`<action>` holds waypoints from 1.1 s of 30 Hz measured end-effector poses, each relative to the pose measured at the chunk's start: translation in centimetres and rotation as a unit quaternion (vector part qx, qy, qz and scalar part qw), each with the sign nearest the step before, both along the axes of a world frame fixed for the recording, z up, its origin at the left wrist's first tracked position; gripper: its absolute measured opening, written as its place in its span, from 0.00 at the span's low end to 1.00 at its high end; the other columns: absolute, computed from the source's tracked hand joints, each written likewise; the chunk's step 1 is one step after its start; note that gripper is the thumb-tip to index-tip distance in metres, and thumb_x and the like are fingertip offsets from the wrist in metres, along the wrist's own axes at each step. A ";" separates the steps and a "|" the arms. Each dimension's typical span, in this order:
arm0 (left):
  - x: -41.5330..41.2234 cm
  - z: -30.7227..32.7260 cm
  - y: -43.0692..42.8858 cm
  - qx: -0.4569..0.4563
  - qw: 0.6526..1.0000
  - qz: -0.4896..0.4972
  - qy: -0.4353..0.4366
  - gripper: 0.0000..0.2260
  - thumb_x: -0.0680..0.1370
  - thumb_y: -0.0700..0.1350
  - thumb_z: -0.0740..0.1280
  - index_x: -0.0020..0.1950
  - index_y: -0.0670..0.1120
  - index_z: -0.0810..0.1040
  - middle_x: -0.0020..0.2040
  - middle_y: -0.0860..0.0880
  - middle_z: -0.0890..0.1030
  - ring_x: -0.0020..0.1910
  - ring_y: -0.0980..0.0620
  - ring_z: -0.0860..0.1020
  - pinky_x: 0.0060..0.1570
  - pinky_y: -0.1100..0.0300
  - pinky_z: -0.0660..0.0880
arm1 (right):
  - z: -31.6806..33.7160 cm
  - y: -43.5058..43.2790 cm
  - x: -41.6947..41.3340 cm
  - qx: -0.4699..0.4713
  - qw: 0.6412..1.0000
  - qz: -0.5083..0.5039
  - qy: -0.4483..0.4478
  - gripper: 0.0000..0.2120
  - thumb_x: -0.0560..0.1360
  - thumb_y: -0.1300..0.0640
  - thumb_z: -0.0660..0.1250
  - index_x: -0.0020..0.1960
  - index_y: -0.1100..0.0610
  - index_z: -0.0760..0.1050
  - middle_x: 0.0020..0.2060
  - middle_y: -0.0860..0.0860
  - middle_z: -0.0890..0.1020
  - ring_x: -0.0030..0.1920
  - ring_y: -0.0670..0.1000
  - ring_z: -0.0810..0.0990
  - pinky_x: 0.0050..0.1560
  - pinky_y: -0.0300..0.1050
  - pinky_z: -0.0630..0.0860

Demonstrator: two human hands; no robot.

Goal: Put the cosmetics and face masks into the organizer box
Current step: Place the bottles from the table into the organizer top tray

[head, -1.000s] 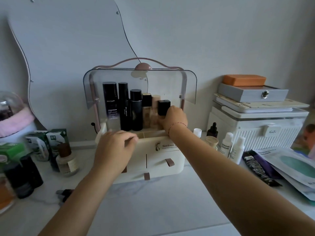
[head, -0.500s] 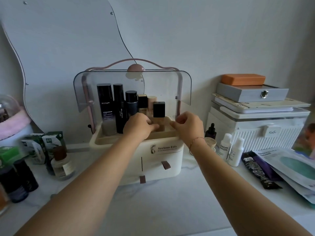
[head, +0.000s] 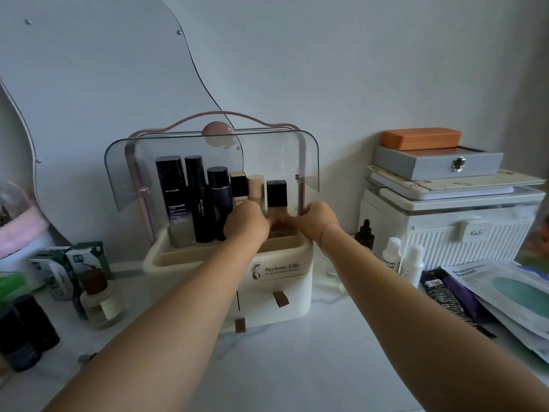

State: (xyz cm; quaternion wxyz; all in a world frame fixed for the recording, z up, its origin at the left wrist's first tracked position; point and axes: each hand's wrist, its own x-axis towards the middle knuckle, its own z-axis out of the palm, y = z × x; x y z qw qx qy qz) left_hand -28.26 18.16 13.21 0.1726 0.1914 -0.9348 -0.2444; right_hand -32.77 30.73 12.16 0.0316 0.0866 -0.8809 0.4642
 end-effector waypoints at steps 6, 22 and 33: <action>-0.4 -0.2 -0.9 0.038 0.998 -0.048 -0.014 0.15 0.75 0.53 0.67 0.40 0.41 0.78 0.40 0.43 0.79 0.41 0.43 0.79 0.34 0.59 0.68 | 0.3 -0.3 0.2 0.039 0.999 -0.032 0.002 0.26 0.64 0.33 0.70 0.32 0.55 0.66 0.26 0.49 0.71 0.26 0.49 0.69 0.27 0.42 0.65; 10.8 -2.0 -5.2 -0.132 0.974 -0.136 0.125 0.20 0.74 0.65 0.59 0.52 0.54 0.83 0.46 0.55 0.83 0.45 0.54 0.79 0.44 0.55 0.75 | -0.1 -1.6 8.5 0.194 0.941 0.116 0.252 0.17 0.81 0.48 0.53 0.59 0.53 0.75 0.56 0.53 0.78 0.54 0.54 0.78 0.56 0.52 0.74; 12.4 -4.2 -5.8 -0.237 0.947 -0.126 0.175 0.19 0.73 0.62 0.65 0.57 0.53 0.81 0.54 0.53 0.83 0.53 0.48 0.79 0.51 0.53 0.68 | 1.1 -2.7 6.7 0.344 0.915 0.147 0.153 0.22 0.81 0.45 0.45 0.67 0.50 0.69 0.61 0.56 0.77 0.62 0.58 0.74 0.61 0.52 0.64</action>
